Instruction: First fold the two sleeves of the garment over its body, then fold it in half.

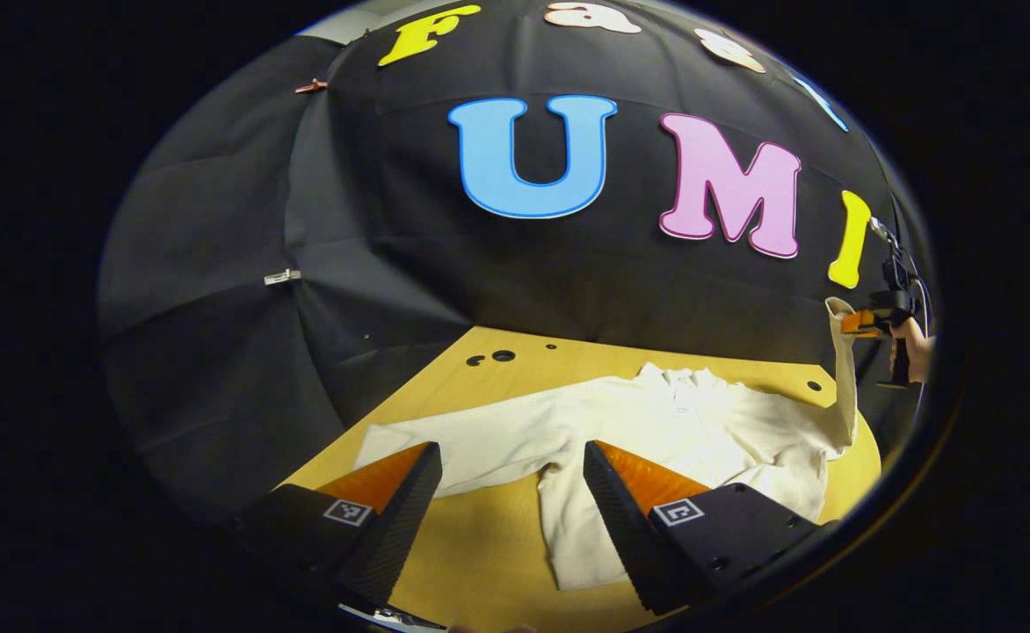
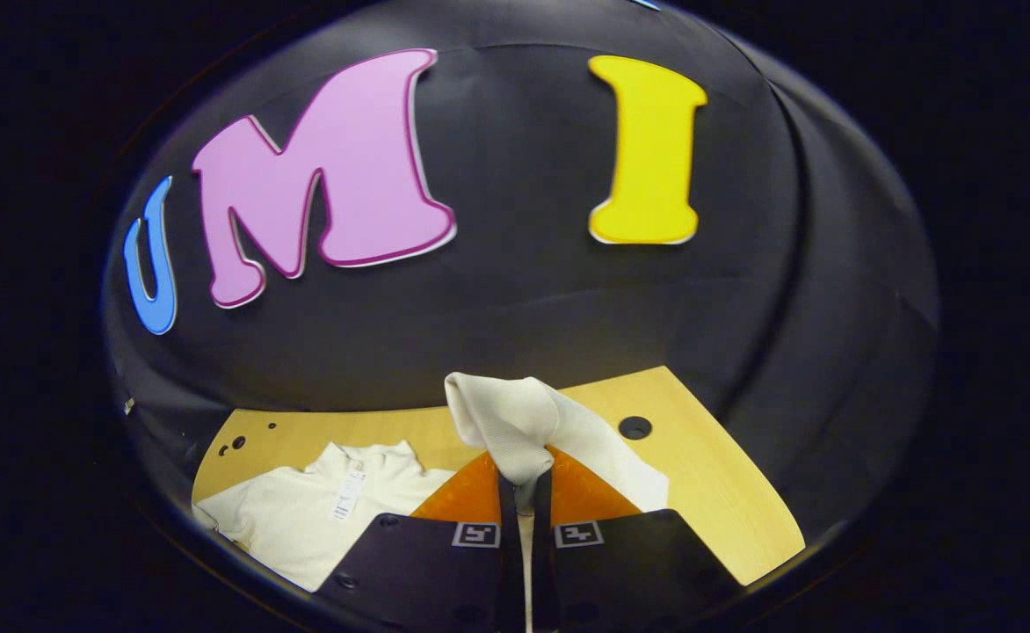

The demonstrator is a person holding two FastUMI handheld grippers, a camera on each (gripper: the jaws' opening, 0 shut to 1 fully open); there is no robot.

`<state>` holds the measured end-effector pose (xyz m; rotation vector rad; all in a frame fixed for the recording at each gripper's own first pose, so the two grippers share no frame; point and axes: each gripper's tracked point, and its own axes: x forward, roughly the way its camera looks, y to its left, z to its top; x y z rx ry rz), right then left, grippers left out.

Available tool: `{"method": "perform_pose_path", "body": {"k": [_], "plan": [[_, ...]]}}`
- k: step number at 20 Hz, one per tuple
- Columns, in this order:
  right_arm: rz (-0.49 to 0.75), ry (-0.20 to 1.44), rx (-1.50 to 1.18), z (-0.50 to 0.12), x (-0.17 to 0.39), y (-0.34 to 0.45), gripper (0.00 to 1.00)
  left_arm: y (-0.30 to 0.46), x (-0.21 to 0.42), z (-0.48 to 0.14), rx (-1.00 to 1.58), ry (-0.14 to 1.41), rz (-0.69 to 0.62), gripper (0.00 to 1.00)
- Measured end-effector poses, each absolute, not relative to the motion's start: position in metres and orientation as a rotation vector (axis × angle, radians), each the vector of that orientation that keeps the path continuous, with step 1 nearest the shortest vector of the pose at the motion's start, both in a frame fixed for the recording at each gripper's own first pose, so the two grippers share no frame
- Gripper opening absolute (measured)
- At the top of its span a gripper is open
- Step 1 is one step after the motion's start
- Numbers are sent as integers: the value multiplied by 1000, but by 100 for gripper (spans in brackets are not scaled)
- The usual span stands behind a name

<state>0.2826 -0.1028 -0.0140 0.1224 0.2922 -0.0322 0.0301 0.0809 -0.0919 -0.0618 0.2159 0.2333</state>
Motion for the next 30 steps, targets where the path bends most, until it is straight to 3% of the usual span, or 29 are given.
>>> {"method": "perform_pose_path", "body": {"k": [8, 9, 10, 11, 12, 13, 21, 22, 23, 24, 26, 27, 28, 30], "plan": [[160, 347, 101, -39, 306, 78, 7, 109, 17, -97, -48, 204, 268, 100], [187, 360, 102, -46, 306, 104, 17, 112, 16, -98, -63, 203, 275, 100], [213, 372, 97, -53, 306, 129, 7, 117, 16, -99, -73, 205, 282, 100], [254, 389, 83, -64, 304, 163, 7, 124, 14, -101, -79, 208, 297, 100], [289, 397, 69, -70, 302, 189, 17, 130, 12, -102, -83, 209, 308, 100], [321, 404, 50, -74, 300, 212, 7, 135, 12, -103, -88, 210, 317, 100], [420, 565, -41, -170, 289, 328, 10, 178, 2, -123, -138, 238, 413, 100], [431, 585, -58, -183, 284, 334, 13, 182, 1, -124, -142, 241, 424, 100], [448, 611, -73, -196, 274, 342, 24, 186, -1, -126, -143, 245, 435, 100], [463, 625, -70, -201, 268, 346, 19, 189, -4, -129, -143, 247, 442, 100], [485, 639, -36, -203, 256, 350, 65, 194, -6, -131, -145, 252, 449, 100], [490, 641, -19, -202, 252, 347, 70, 196, -6, -132, -145, 254, 453, 100], [488, 638, -12, -199, 249, 341, 87, 199, -5, -135, -146, 256, 457, 100], [466, 615, -18, -189, 252, 322, 99, 206, -3, -138, -160, 259, 468, 100]]}}
